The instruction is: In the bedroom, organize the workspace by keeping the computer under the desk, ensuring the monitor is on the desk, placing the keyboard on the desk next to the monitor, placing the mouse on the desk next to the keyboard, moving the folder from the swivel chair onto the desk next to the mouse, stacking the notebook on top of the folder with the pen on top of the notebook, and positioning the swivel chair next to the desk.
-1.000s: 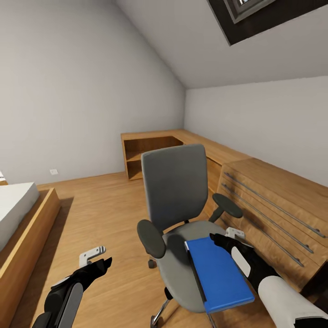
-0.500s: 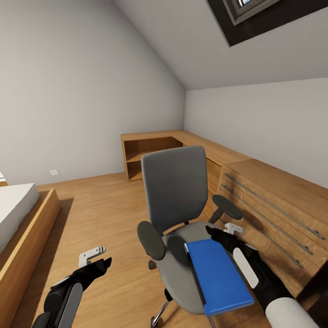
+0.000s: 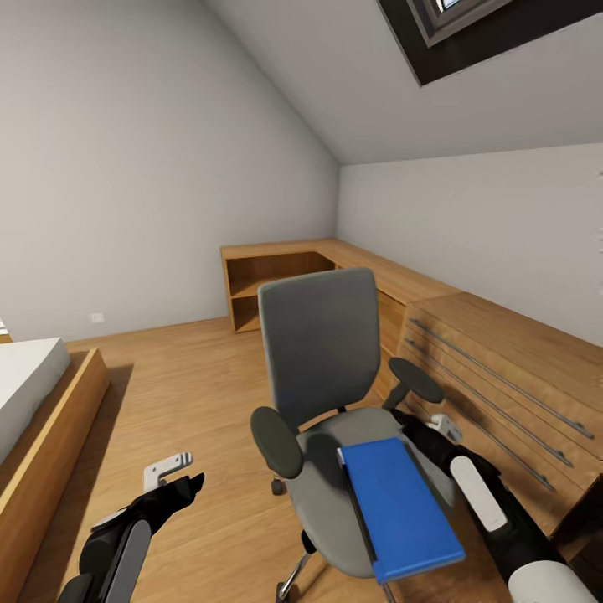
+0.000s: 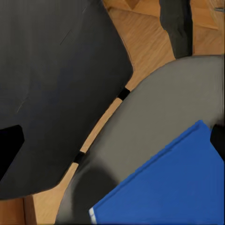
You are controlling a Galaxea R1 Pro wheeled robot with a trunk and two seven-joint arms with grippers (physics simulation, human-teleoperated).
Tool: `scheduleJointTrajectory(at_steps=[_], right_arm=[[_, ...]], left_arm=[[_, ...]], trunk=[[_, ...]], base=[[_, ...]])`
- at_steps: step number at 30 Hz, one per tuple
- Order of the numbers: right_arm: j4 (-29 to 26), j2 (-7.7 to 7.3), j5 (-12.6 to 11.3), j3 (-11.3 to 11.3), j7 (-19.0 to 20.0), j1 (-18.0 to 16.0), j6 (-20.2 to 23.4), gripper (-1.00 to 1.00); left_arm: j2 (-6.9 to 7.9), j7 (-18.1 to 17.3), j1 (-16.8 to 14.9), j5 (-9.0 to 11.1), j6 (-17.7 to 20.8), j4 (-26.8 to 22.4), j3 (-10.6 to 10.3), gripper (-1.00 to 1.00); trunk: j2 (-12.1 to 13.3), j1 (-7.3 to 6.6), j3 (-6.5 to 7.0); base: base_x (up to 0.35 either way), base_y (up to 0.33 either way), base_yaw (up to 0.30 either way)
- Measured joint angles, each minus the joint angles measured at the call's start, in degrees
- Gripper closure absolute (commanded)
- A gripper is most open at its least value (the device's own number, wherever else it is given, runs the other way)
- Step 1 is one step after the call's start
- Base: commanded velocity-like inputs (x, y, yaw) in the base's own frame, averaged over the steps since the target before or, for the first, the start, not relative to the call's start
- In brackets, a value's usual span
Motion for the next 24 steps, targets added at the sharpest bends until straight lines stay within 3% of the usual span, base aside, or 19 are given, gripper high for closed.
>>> scheduleJointTrajectory(at_steps=[4, 15, 20, 24], right_arm=[[0.14, -0.54, -1.42, -0.36, 0.00, 0.01, 0.80, -1.00], [0.23, -0.91, -1.65, -0.41, -0.01, 0.18, 0.92, -1.00], [0.28, -0.92, -1.65, -0.42, -0.01, 0.19, 0.92, -1.00], [0.31, -0.91, -1.65, -0.41, -0.01, 0.19, 0.92, -1.00]], left_arm=[[0.02, -0.06, -0.01, 0.06, 0.03, -0.04, 0.00, -1.00], [0.03, -0.16, -0.01, 0.15, -0.01, -0.14, 0.64, -1.00], [-0.05, -0.55, 0.00, 0.32, 0.30, -1.96, 7.05, -1.00], [-0.23, -0.56, 0.00, 0.42, 0.52, -4.75, 9.70, -1.00]], trunk=[[0.00, 0.02, 0.00], [0.00, 0.03, 0.00], [0.00, 0.03, 0.00], [0.00, 0.01, 0.00]], base=[[-0.101, 0.000, -0.240], [-0.314, 0.000, -0.267], [-0.318, 0.000, -0.269], [-0.160, 0.000, -0.254]])
